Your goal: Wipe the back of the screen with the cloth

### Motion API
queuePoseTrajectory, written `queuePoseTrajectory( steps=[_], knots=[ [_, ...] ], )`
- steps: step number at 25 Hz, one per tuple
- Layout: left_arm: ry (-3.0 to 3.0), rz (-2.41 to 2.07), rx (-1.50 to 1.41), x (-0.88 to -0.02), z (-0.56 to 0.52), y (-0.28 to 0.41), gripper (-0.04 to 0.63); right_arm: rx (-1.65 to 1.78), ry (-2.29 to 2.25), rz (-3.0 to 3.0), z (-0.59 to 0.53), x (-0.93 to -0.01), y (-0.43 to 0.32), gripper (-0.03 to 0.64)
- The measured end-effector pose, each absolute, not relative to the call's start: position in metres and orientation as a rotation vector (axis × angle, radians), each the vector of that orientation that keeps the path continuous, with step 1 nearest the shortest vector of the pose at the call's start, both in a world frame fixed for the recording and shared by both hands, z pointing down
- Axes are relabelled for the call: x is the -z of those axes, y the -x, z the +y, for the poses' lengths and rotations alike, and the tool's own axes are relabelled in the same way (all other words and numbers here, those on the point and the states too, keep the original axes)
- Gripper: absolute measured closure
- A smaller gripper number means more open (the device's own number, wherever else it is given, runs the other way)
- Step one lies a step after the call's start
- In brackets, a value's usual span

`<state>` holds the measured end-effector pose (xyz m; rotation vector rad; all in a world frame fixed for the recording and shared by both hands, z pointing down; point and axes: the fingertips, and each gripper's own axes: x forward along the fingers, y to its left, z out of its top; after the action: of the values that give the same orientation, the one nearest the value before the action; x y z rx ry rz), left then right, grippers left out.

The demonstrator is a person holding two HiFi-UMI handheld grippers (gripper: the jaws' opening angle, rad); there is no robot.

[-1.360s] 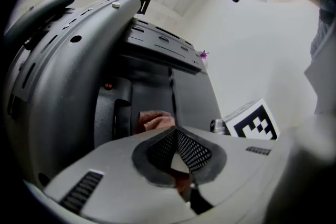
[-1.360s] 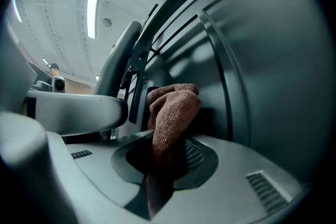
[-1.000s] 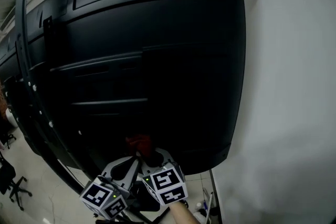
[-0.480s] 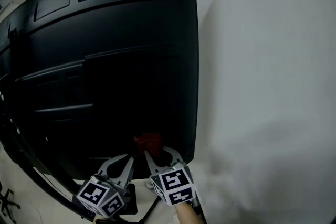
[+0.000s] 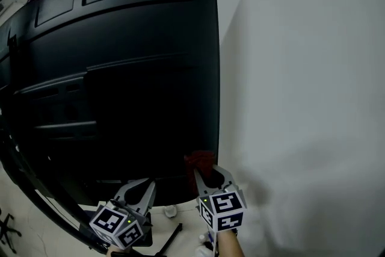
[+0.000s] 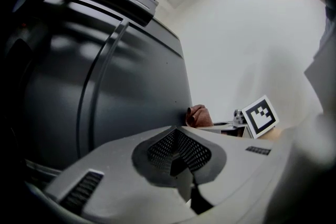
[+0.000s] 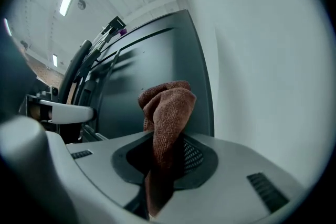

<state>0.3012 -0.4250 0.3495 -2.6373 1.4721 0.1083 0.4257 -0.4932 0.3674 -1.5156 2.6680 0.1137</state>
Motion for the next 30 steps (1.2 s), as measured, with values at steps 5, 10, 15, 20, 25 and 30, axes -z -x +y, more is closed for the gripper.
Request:
queuePoseTrajectory(
  steps=[5,10,15,20,25,30],
  knots=[
    [2.645,1.48,-0.086,-0.352,-0.419,-0.298,0.583,-0.114,1.529,2.659,-0.493,-0.366,-0.426,0.546],
    [2.649,1.507,-0.075,-0.355,-0.409,-0.282,0.583,-0.084,1.495,2.652,-0.472,-0.364,-0.411,0.546],
    [2.666,1.478,-0.057,-0.359,-0.386,-0.264,0.583,-0.109,1.359,2.687,-0.429,-0.36,-0.361,0.546],
    [2.676,1.468,-0.009,-0.369,-0.353,-0.224,0.583,-0.134,1.21,2.695,-0.382,-0.351,-0.298,0.546],
    [2.647,1.47,-0.009,-0.37,-0.304,-0.16,0.583,-0.158,1.12,2.737,-0.323,-0.356,-0.215,0.546],
    [2.645,1.465,0.002,-0.376,-0.266,-0.091,0.583,-0.162,1.139,2.712,-0.284,-0.363,-0.148,0.545]
  ],
)
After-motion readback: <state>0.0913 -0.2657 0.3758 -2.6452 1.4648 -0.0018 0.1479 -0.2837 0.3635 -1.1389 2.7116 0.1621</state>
